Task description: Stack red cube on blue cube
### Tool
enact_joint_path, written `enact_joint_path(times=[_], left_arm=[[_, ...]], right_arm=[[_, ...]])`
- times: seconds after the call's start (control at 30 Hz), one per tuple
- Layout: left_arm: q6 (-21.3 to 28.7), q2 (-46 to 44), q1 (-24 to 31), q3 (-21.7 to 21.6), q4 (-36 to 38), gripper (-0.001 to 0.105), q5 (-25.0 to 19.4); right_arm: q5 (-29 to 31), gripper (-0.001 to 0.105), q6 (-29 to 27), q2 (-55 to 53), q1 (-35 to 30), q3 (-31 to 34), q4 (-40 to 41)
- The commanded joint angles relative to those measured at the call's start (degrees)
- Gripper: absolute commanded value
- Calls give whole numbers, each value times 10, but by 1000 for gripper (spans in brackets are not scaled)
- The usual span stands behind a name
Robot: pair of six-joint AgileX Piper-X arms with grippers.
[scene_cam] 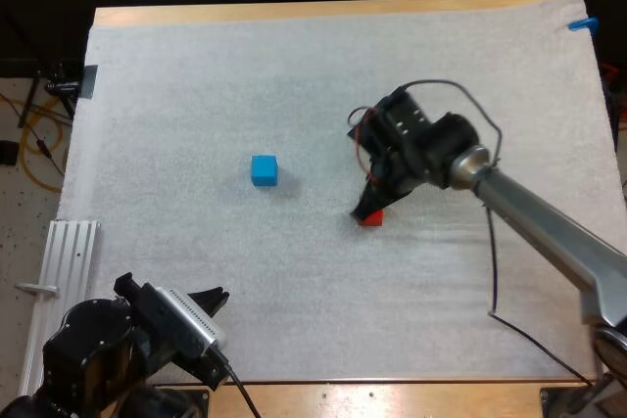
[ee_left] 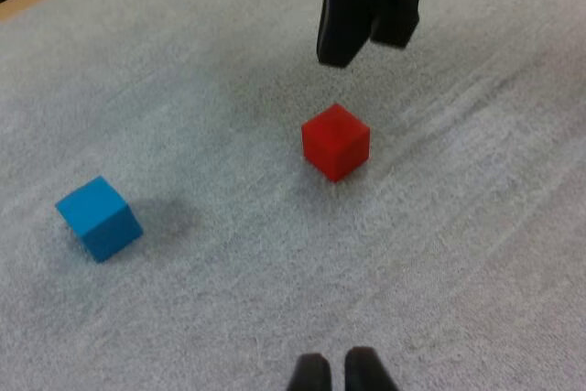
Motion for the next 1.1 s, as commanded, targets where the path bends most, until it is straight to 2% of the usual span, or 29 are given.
enact_joint_path(times=[0.0,0.13,0.27,0.4,0.5,0.6,0.67,0.73,0.77,1.07], left_arm=[[-6,-1,-2,-4,2,0,6],[-6,-1,-2,-4,2,0,6],[-6,-1,-2,-4,3,0,6],[-6,-1,-2,-4,3,0,6],[-6,-1,-2,-4,3,0,6],[-6,-1,-2,-4,3,0,6],[-6,-1,-2,-4,3,0,6],[-6,-1,-2,-4,3,0,6],[-6,-1,-2,-4,3,0,6],[-6,-1,-2,-4,3,0,6]], right_arm=[[-5,1,-6,12,9,-6,4],[-1,1,3,35,16,-6,6],[44,1,7,47,16,-6,4],[57,2,11,47,16,-6,4],[57,14,15,47,16,-6,2],[57,43,26,47,16,-6,-8],[57,67,36,47,16,-6,-12],[57,77,40,47,16,-6,-11],[57,79,47,47,16,-6,-13],[42,79,73,78,16,-6,-28]])
